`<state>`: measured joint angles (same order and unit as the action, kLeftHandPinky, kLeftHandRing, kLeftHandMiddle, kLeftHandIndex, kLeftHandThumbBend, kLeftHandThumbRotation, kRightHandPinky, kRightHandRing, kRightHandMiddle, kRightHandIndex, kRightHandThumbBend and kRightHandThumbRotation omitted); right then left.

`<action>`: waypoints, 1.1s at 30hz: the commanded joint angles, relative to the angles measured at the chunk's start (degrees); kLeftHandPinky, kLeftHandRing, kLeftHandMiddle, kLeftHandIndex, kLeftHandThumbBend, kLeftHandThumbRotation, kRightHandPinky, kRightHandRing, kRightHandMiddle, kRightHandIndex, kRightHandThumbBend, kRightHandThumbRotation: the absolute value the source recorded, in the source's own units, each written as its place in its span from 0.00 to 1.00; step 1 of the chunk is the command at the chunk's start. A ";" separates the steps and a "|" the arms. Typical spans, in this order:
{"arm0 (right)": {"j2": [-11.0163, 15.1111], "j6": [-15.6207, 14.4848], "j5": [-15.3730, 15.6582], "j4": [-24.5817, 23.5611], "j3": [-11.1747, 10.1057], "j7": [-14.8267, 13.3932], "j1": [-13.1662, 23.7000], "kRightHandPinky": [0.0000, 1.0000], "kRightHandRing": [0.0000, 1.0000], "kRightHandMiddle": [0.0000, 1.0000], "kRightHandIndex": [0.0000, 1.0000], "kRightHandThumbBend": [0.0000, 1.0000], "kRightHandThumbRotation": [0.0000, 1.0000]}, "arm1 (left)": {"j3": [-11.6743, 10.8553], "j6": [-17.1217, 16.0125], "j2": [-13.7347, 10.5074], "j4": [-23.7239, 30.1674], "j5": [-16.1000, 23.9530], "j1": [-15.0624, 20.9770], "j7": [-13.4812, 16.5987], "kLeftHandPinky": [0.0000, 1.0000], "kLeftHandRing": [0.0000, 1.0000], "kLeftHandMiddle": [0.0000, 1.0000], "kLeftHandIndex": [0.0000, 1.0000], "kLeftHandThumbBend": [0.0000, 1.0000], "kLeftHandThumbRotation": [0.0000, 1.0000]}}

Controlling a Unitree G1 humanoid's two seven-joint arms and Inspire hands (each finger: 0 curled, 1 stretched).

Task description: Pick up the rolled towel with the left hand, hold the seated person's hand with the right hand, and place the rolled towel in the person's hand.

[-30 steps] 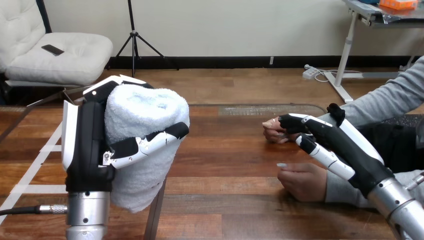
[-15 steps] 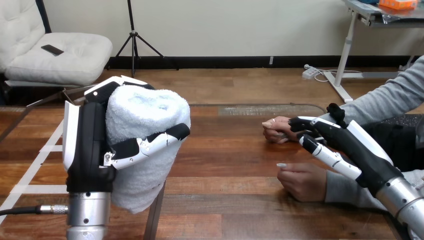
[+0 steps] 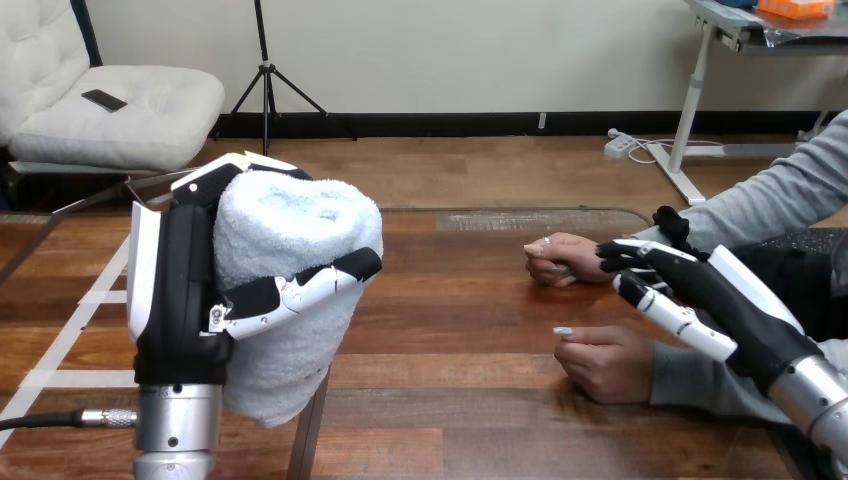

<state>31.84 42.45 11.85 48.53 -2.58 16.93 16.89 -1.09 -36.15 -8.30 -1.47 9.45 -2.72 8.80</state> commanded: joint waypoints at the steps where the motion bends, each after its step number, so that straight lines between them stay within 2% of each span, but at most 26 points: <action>1: 2.21 -0.05 0.38 1.10 0.09 -1.28 5.65 0.70 0.79 0.83 0.84 0.43 0.84 | -1.03 -1.12 0.30 1.83 -0.45 3.72 -0.10 0.30 0.35 0.39 0.39 0.72 0.00; 6: 2.79 0.27 0.69 2.34 0.17 -1.40 5.94 0.72 0.81 0.84 0.85 0.39 0.79 | -1.05 -1.29 0.33 1.82 -0.88 3.71 -0.30 0.30 0.35 0.39 0.39 0.72 0.00; 10: 3.40 -0.56 1.01 2.71 0.33 -1.33 5.94 0.73 0.82 0.85 0.86 0.39 0.77 | -1.17 -1.45 0.32 1.74 -0.90 3.69 -0.41 0.30 0.35 0.39 0.39 0.72 0.00; 14: 3.75 -1.37 0.77 2.88 0.33 -0.83 5.92 0.75 0.84 0.87 0.87 0.44 0.76 | -1.29 -1.51 0.33 1.73 -0.60 3.70 -0.36 0.30 0.35 0.39 0.39 0.72 0.00; 22: 4.70 -2.90 0.78 3.02 0.60 0.09 5.96 0.78 0.87 0.89 0.89 0.48 0.75 | -1.29 -1.09 0.49 2.14 -0.25 3.42 -0.22 0.30 0.35 0.39 0.39 0.72 0.00; 27: 5.26 -3.86 0.64 3.09 0.71 1.02 5.95 0.80 0.88 0.90 0.90 0.50 0.71 | -1.28 -1.13 0.47 2.08 -0.45 3.34 -0.36 0.30 0.35 0.39 0.39 0.72 0.00; 33: 5.96 -5.26 0.95 2.49 0.99 1.88 5.66 0.82 0.89 0.90 0.91 0.58 0.62 | -1.30 -1.42 0.39 1.93 -0.56 3.29 -0.50 0.30 0.35 0.39 0.39 0.72 0.00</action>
<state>36.03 38.06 13.10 51.86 -1.99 18.38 17.44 -1.19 -36.16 -8.10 -1.46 9.40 -2.72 8.28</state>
